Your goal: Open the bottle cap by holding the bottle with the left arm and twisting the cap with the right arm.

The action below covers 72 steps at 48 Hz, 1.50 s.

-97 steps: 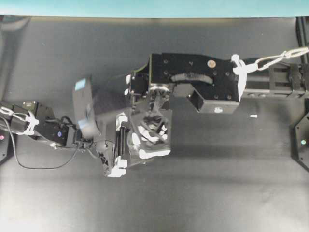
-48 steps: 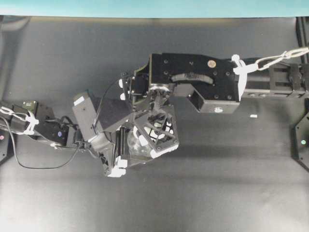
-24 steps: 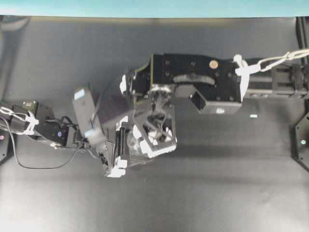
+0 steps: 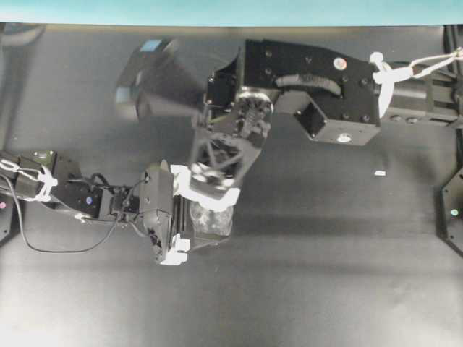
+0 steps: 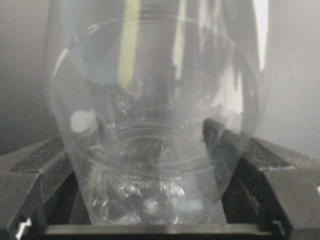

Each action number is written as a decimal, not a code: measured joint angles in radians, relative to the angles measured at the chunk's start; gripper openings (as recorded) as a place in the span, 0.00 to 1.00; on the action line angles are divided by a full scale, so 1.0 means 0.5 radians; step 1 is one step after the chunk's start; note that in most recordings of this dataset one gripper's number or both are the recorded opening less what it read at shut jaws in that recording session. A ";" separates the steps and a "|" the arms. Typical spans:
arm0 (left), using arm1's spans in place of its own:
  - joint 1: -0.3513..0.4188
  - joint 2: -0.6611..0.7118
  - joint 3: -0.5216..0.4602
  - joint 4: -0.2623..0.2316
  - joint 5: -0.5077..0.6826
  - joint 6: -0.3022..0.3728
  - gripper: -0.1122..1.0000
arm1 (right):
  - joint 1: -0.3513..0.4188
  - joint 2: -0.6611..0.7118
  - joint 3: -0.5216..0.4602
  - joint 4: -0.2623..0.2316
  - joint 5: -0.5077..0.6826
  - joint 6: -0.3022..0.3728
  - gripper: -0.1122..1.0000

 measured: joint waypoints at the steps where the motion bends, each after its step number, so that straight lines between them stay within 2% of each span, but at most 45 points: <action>1: 0.000 -0.003 0.000 0.000 -0.003 0.003 0.83 | 0.000 0.012 -0.021 0.000 0.018 0.046 0.82; 6: 0.000 -0.003 0.000 0.003 0.000 0.000 0.83 | 0.000 0.061 -0.110 0.003 0.095 0.245 0.82; 13: -0.003 -0.003 -0.003 0.003 0.000 0.000 0.83 | 0.077 0.120 -0.184 0.006 0.067 0.390 0.82; 21: 0.000 -0.003 0.000 0.000 0.000 0.000 0.83 | 0.166 0.178 -0.184 0.028 0.009 0.402 0.82; 38: -0.003 -0.003 0.000 0.003 0.000 0.003 0.83 | 0.150 0.144 0.015 0.012 -0.055 0.402 0.82; 51: 0.000 -0.003 0.000 0.000 0.000 0.000 0.83 | 0.132 0.114 0.129 0.009 -0.227 0.399 0.78; 61: -0.003 -0.003 0.000 0.000 0.000 0.003 0.83 | 0.120 0.110 0.178 0.009 -0.267 0.402 0.67; 67: -0.006 -0.003 0.000 0.003 0.000 0.003 0.83 | 0.114 0.107 0.190 -0.009 -0.264 0.390 0.44; 72: -0.006 -0.003 0.000 0.000 0.000 0.000 0.83 | 0.110 0.107 0.193 -0.009 -0.261 0.353 0.43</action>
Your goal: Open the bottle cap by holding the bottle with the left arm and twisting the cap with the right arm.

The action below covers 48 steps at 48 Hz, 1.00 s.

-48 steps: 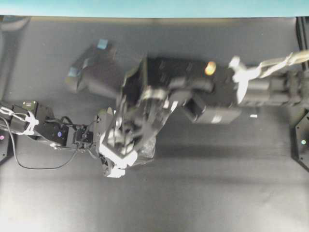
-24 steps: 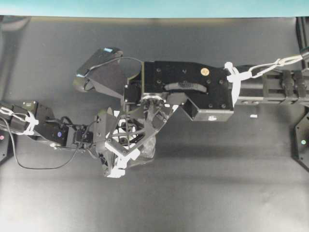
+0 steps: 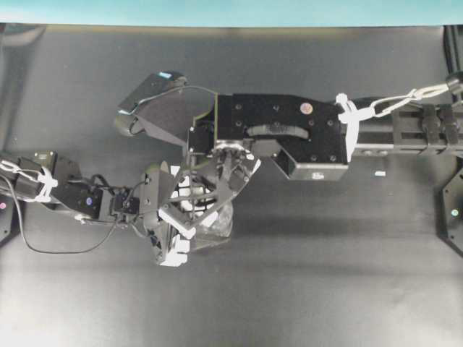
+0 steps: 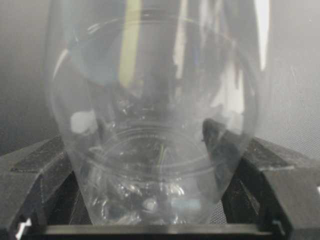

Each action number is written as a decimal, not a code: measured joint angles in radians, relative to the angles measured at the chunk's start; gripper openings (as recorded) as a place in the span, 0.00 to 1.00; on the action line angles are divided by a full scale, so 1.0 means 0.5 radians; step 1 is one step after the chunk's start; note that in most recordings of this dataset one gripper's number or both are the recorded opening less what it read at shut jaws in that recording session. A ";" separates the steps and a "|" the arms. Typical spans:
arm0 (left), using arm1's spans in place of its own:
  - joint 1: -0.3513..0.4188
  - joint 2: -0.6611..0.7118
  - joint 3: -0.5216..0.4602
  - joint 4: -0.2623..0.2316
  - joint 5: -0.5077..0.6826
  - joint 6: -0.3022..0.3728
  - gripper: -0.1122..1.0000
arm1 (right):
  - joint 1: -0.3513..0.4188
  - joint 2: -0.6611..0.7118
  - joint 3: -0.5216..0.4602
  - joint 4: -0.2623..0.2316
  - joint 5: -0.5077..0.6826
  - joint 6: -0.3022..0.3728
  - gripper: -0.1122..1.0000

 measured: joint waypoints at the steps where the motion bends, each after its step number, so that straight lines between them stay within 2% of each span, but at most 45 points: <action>1: 0.000 0.000 0.003 0.000 0.000 0.000 0.83 | 0.000 0.000 -0.003 0.003 0.000 -0.009 0.43; 7: 0.003 0.000 0.000 0.000 0.000 0.000 0.83 | -0.012 -0.003 0.000 0.009 0.006 -0.061 0.43; 11: 0.003 0.000 0.000 0.000 0.000 -0.003 0.83 | -0.018 0.000 0.000 0.012 0.012 -0.184 0.43; 17: 0.003 0.000 0.000 0.000 0.000 -0.003 0.83 | -0.021 -0.003 -0.003 0.012 0.046 -0.491 0.43; 22: 0.003 0.000 -0.003 0.000 0.000 0.000 0.83 | -0.028 0.003 -0.012 0.015 0.080 -0.813 0.43; 28: 0.003 0.000 -0.003 0.003 0.000 -0.003 0.83 | -0.021 0.006 -0.025 0.015 0.101 -1.264 0.43; 35: 0.003 0.000 -0.003 0.000 0.000 -0.003 0.83 | -0.018 0.009 -0.034 0.015 0.104 -1.654 0.43; 40: 0.003 -0.003 -0.003 0.000 0.000 -0.003 0.83 | -0.018 0.009 -0.034 0.012 0.098 -1.767 0.43; 48: 0.003 0.000 -0.003 0.000 0.000 -0.003 0.83 | -0.015 0.009 -0.034 0.012 0.101 -1.801 0.43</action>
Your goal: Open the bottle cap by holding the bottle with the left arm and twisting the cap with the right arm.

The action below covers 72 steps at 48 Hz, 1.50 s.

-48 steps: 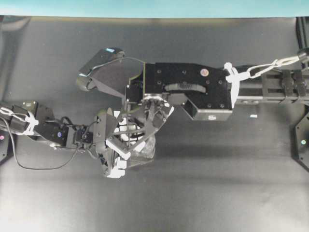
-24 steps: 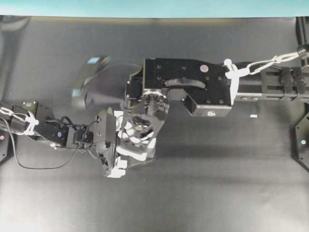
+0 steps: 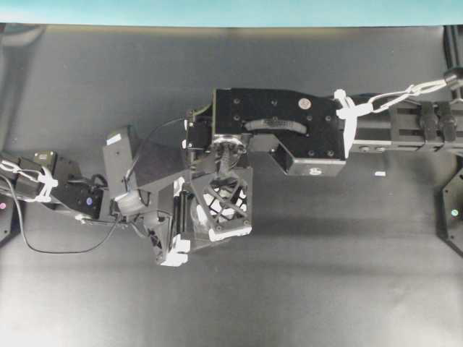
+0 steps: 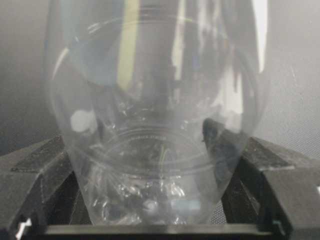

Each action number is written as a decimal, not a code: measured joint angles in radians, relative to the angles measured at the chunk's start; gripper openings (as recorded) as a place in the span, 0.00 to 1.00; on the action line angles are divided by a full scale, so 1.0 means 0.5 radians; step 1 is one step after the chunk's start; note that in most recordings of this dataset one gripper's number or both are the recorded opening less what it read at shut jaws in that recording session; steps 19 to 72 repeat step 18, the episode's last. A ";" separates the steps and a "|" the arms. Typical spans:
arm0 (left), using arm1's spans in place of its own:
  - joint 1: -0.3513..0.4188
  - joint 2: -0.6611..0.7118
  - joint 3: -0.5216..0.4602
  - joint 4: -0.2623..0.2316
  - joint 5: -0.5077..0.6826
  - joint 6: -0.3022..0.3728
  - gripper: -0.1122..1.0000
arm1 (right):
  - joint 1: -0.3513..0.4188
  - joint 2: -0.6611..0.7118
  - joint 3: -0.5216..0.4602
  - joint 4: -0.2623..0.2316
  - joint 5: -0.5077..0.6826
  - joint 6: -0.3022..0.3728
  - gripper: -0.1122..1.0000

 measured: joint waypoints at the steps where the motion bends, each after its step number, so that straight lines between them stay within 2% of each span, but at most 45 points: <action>1: 0.000 0.000 0.000 0.000 0.000 0.003 0.83 | 0.000 0.000 0.000 0.000 -0.003 -0.003 0.43; 7: 0.000 0.000 0.000 0.000 0.000 0.003 0.83 | 0.000 0.000 0.000 -0.003 -0.003 -0.037 0.43; 72: 0.000 0.000 0.000 0.003 0.012 0.003 0.83 | 0.000 0.000 0.000 -0.003 -0.006 -0.037 0.43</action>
